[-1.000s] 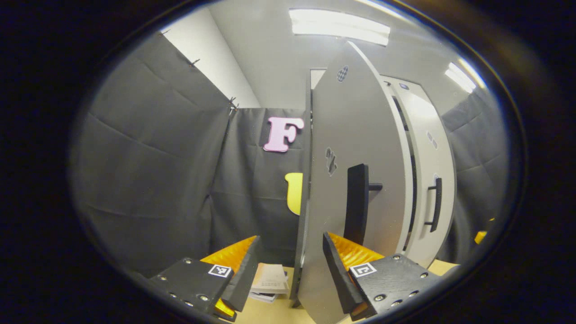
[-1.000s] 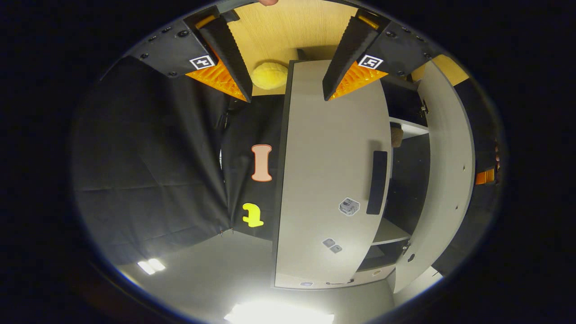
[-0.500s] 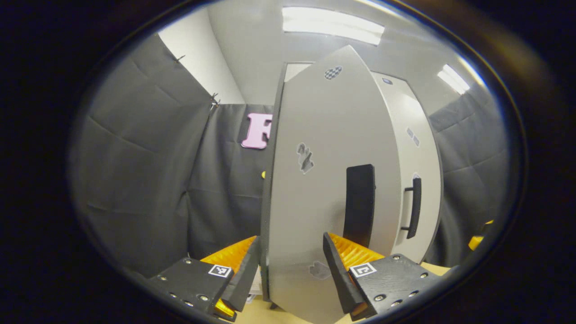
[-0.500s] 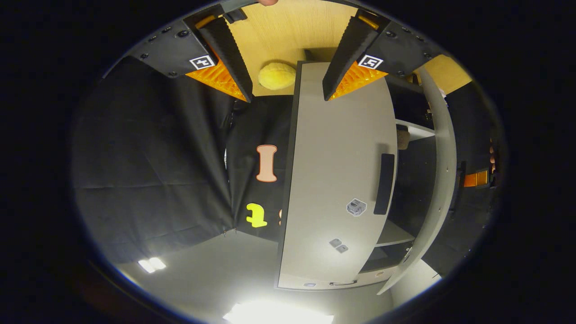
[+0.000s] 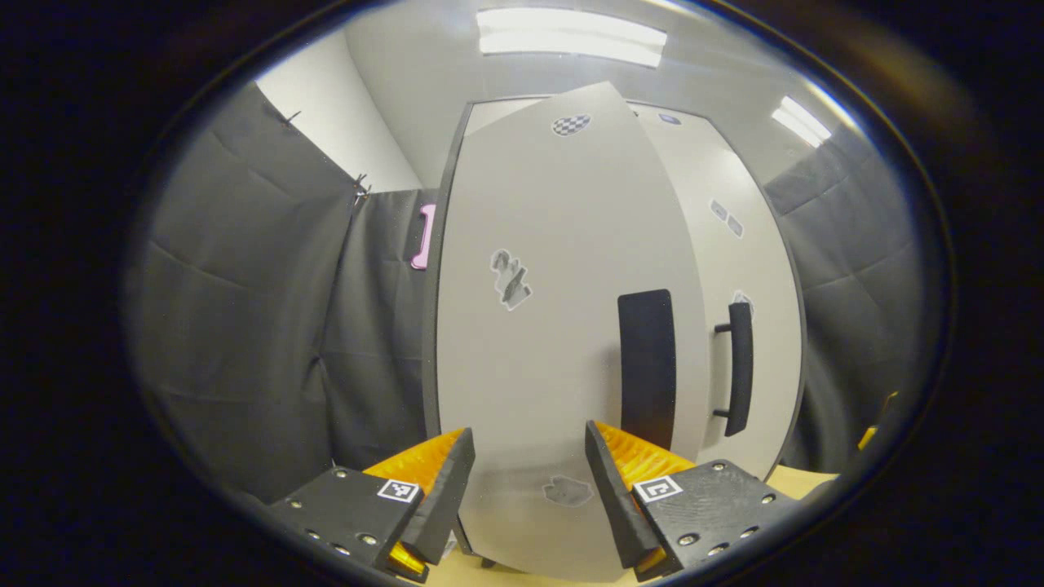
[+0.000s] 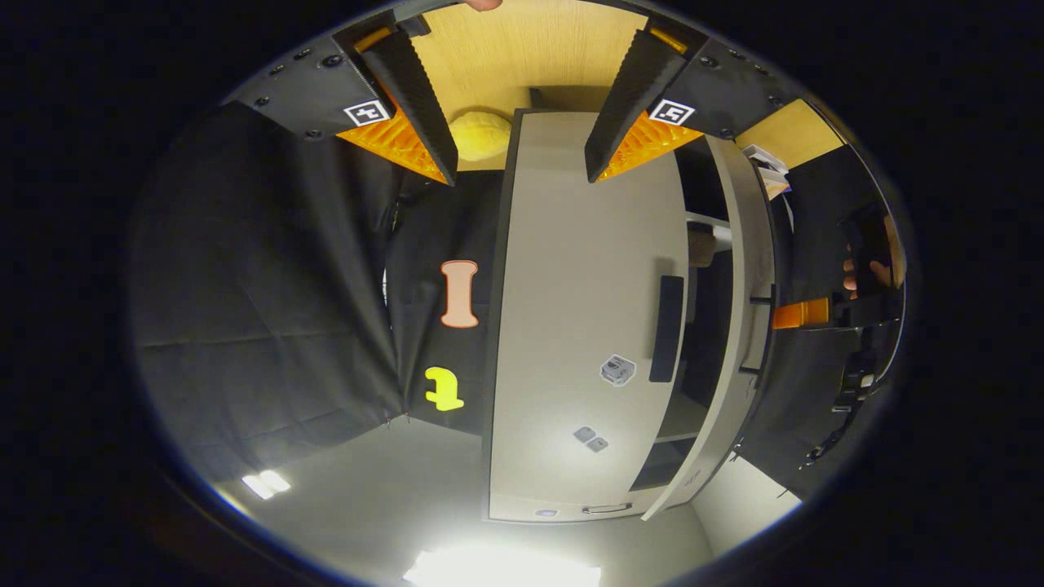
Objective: Grab one shoe with the right hand and put it into the shoe cabinet, grab the other shoe with the left hand and put it into the shoe cabinet; then close the right door with the right hand and the left door with the left hand.
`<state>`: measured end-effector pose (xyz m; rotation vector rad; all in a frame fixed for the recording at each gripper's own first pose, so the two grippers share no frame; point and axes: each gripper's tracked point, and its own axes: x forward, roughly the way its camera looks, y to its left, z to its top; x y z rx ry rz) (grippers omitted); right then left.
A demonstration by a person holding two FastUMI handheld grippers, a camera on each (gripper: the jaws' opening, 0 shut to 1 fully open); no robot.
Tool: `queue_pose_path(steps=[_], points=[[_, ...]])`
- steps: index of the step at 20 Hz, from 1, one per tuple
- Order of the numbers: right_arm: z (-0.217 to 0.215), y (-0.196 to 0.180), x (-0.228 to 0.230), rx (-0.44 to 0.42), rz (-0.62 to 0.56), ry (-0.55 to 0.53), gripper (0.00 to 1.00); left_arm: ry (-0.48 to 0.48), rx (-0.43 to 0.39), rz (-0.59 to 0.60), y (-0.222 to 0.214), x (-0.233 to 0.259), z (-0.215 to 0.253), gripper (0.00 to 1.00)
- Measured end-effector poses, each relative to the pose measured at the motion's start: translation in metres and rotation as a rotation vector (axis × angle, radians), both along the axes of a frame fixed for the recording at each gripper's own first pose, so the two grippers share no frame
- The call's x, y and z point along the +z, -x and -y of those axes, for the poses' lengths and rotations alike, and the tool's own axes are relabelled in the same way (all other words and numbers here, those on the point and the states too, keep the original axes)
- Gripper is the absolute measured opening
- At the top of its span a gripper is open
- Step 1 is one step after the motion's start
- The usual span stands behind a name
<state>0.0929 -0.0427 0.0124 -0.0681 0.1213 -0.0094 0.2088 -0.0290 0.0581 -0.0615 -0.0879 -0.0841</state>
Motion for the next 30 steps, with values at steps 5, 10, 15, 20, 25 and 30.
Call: queue_pose_path(steps=[5, 10, 15, 20, 25, 30], points=[[-0.020, 0.001, 0.014, 0.056, 0.033, -0.028, 0.99, -0.023, 0.006, 0.019, 0.014, 0.011, -0.008, 0.84], [-0.029, 0.014, 0.034, 0.083, 0.073, -0.051, 0.99, -0.029, 0.022, 0.031, 0.067, 0.014, -0.034, 0.84], [-0.038, 0.035, 0.049, 0.113, 0.101, -0.046, 0.97, -0.047, 0.030, 0.012, 0.113, 0.005, -0.053, 0.79], [-0.041, 0.052, 0.060, 0.125, 0.124, -0.039, 0.99, -0.046, 0.036, -0.017, 0.148, -0.009, -0.066, 0.79], [-0.041, 0.066, 0.065, 0.129, 0.130, -0.040, 0.99, -0.064, 0.033, -0.030, 0.177, -0.020, -0.072, 0.80], [-0.041, 0.077, 0.064, 0.133, 0.132, -0.059, 0.99, -0.071, 0.031, -0.061, 0.198, -0.033, -0.077, 0.79]])
